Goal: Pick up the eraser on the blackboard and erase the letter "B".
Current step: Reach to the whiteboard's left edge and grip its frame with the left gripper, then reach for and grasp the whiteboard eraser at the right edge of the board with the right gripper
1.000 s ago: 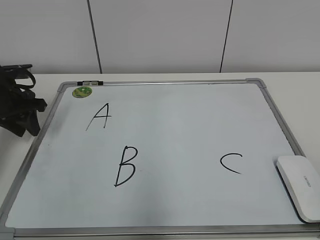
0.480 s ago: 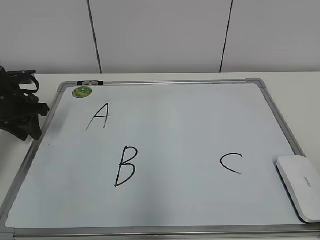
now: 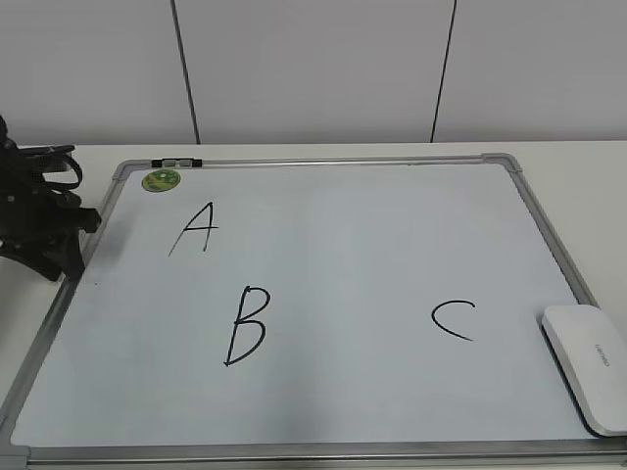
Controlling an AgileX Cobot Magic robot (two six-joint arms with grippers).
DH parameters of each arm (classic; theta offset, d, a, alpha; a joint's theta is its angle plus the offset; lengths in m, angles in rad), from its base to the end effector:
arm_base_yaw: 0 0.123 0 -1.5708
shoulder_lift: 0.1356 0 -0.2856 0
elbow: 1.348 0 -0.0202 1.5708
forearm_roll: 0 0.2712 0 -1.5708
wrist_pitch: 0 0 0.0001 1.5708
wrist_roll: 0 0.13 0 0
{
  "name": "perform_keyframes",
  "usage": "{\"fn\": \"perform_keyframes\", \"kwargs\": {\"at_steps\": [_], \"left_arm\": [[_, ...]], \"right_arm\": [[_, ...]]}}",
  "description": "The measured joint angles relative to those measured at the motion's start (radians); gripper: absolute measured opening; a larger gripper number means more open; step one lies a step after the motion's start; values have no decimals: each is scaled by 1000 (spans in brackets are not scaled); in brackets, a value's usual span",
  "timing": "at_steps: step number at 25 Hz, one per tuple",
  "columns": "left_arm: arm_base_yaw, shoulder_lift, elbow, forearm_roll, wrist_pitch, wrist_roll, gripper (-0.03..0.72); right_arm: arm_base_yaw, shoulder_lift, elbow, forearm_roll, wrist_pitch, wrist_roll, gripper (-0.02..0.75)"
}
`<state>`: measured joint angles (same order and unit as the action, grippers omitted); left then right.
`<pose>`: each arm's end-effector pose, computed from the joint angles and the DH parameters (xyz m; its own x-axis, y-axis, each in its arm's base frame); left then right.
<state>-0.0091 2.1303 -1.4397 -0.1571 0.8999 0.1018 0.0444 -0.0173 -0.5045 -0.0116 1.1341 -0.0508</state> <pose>0.4269 -0.0198 0.0764 -0.9972 0.0127 -0.0739 0.0217 0.9923 -0.1220 0.0397 0.0004 0.2632 -0.4980 -0.0779 -0.8636 -0.0631 0.9966 -0.0534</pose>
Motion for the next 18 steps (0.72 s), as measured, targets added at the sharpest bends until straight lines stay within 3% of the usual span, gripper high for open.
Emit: {"fn": "perform_keyframes", "kwargs": {"at_steps": [6, 18], "left_arm": [[2, 4, -9, -17, 10, 0, 22], [2, 5, -9, -27, 14, -6, 12]], "right_arm": [[0, 0, 0, 0, 0, 0, 591], [0, 0, 0, 0, 0, 0, 591]]}}
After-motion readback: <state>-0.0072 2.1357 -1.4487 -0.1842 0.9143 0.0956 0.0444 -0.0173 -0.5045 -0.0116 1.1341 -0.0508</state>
